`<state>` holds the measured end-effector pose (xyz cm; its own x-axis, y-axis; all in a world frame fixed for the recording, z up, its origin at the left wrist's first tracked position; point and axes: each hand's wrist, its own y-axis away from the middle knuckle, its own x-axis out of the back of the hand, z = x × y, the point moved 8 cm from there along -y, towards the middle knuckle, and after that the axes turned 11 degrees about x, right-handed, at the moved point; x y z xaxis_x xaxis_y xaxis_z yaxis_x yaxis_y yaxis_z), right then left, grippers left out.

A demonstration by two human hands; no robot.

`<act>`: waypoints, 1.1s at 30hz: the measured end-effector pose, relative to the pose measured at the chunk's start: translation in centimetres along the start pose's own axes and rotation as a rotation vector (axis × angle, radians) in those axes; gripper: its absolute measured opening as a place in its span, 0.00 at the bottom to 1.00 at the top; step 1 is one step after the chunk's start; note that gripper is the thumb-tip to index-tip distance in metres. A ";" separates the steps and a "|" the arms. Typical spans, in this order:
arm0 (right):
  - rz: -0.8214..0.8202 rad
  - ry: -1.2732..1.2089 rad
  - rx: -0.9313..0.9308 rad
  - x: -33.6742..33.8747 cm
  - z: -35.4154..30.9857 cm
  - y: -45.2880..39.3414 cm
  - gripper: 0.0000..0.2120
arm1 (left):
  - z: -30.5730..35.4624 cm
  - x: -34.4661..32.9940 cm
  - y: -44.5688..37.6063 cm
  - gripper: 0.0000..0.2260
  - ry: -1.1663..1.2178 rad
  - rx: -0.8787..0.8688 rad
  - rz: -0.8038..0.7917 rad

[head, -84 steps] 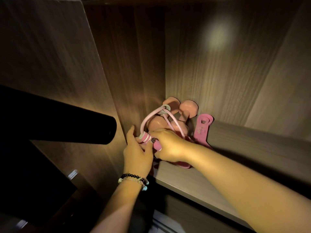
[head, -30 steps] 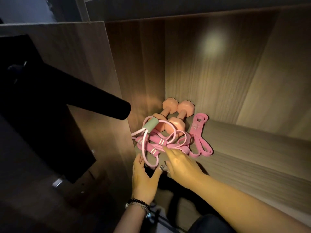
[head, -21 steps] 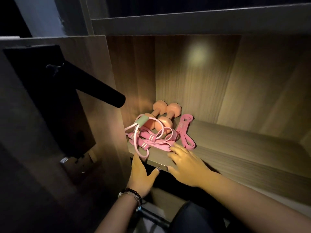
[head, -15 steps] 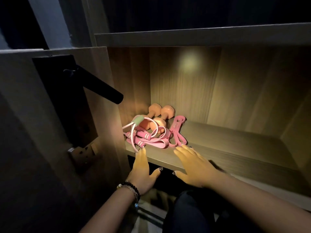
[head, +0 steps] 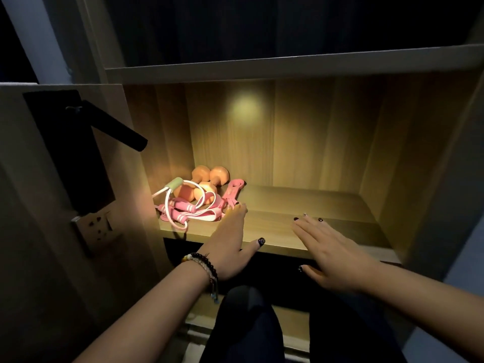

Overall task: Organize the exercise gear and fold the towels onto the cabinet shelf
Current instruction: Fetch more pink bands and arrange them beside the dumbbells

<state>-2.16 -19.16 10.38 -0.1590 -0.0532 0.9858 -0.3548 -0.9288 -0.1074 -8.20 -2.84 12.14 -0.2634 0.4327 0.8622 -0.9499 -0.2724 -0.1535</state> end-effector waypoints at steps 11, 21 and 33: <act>0.043 0.055 -0.233 6.0 6.8 9.2 0.36 | 11.4 -3.3 -4.2 0.37 -0.007 -0.343 -0.138; -0.025 0.038 -0.437 5.5 14.9 11.5 0.35 | 19.0 -8.9 -13.8 0.30 -0.022 -0.390 -0.381; -0.083 -0.050 -0.679 14.7 13.4 12.9 0.34 | 28.0 -4.4 -14.4 0.29 0.085 -0.320 -0.651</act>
<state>3.26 -36.78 25.21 -0.0693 -0.0240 0.9973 -0.8657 -0.4954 -0.0721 11.35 -24.86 24.08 0.3717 0.4904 0.7883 -0.9178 0.3219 0.2325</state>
